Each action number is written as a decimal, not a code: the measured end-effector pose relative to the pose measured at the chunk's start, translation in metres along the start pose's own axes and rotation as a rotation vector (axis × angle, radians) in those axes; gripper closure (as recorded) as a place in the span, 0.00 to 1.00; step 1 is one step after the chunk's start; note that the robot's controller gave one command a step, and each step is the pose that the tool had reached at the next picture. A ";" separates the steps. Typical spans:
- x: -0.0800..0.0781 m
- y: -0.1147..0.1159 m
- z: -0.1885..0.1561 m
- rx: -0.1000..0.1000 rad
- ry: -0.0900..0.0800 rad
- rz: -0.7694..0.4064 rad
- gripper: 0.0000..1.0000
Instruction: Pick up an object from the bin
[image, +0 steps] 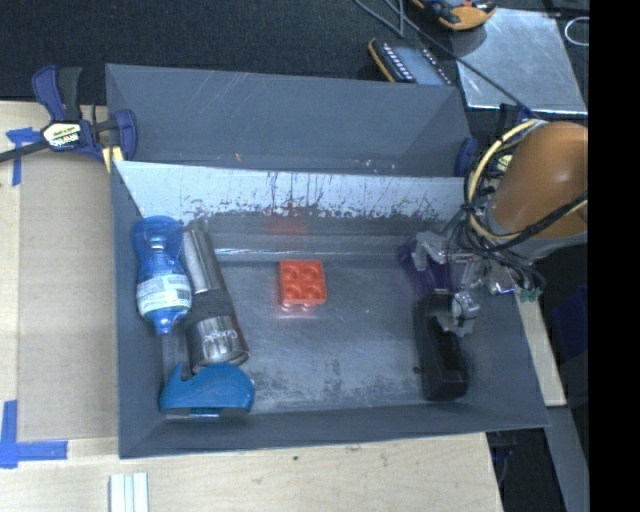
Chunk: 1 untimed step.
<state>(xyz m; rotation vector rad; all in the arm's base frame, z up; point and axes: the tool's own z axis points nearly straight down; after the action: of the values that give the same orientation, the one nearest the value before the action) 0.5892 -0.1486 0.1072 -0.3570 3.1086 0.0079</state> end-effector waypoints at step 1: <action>0.039 0.021 -0.018 0.005 0.003 0.177 0.00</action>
Offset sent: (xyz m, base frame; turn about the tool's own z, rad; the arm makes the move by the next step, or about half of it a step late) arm -0.0814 -0.0078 -0.0372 -0.1855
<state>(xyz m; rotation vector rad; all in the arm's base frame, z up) 0.5461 -0.1372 0.1248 -0.0803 3.1304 0.0012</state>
